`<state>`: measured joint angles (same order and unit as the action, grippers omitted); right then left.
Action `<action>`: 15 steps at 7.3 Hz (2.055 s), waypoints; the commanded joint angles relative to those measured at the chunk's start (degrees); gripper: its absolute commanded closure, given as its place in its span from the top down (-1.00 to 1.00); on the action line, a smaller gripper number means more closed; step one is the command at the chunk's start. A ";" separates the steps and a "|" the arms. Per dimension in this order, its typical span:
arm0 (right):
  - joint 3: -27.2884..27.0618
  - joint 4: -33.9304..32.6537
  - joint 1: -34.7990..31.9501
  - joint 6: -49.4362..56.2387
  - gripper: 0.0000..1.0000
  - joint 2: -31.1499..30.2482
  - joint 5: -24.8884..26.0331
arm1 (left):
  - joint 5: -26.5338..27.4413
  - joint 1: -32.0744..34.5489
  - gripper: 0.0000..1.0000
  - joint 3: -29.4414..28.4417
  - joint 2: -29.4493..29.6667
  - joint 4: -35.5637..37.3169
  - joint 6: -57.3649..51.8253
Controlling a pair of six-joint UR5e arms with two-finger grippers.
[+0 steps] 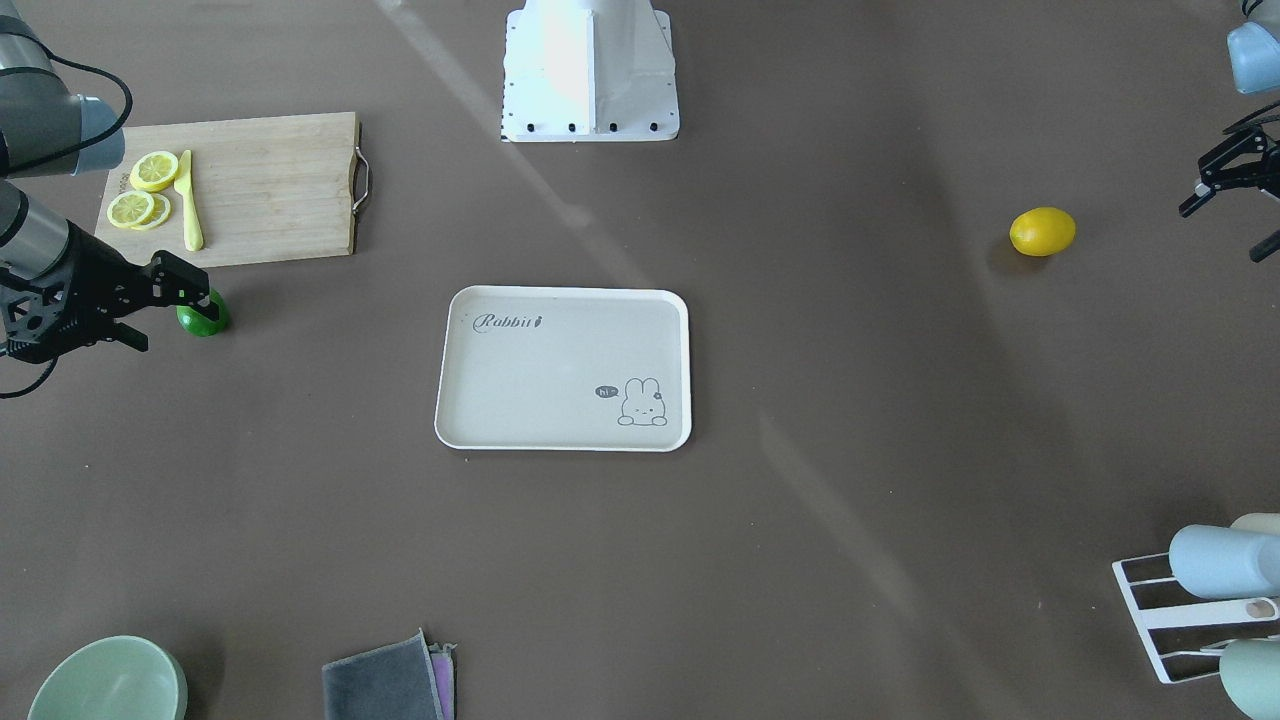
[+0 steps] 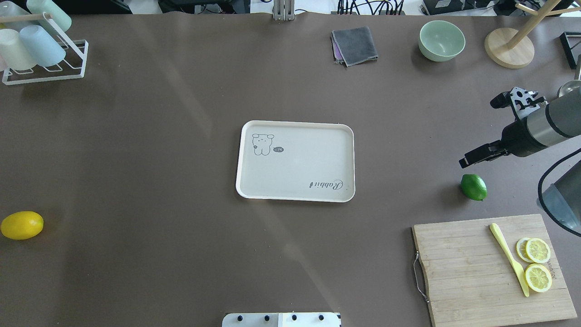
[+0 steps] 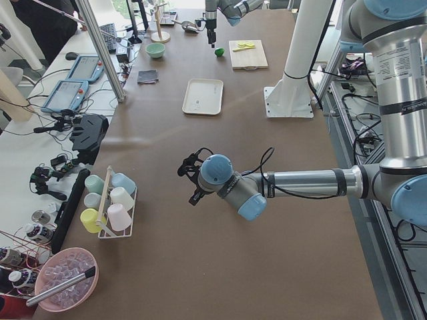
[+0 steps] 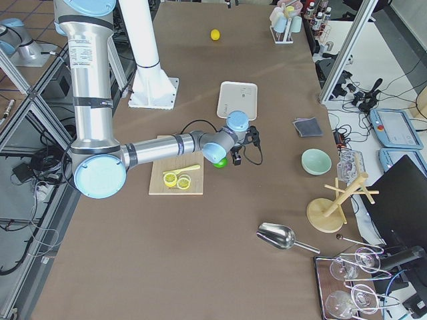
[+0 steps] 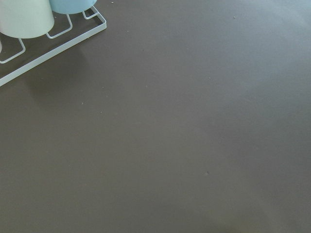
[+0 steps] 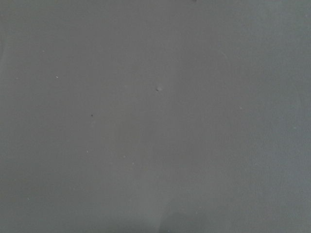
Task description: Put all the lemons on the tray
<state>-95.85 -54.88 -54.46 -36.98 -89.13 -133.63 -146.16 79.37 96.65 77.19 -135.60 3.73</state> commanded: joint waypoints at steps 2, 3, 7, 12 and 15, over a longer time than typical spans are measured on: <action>-0.39 0.03 2.33 -3.87 1.00 -2.19 0.12 | -0.36 -2.45 0.96 0.29 0.68 -0.01 0.40; -0.48 0.03 2.42 -4.32 1.00 -2.37 0.04 | -0.27 -4.29 0.96 0.38 0.68 -0.10 0.31; 0.14 -0.14 2.77 -4.33 0.99 -2.28 0.56 | -0.18 -7.20 0.96 0.20 0.68 -1.51 -0.22; -0.56 0.30 4.97 -7.58 -1.00 -1.58 1.88 | -0.44 -8.26 0.96 0.29 0.24 -1.59 -0.22; -6.62 -0.49 2.36 -13.53 -1.00 0.78 -4.50 | -0.01 -8.44 0.96 -0.06 0.07 -2.55 -0.30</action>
<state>-100.37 -55.16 -50.41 -47.87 -89.66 -134.63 -146.42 71.02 96.80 77.36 -137.41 3.46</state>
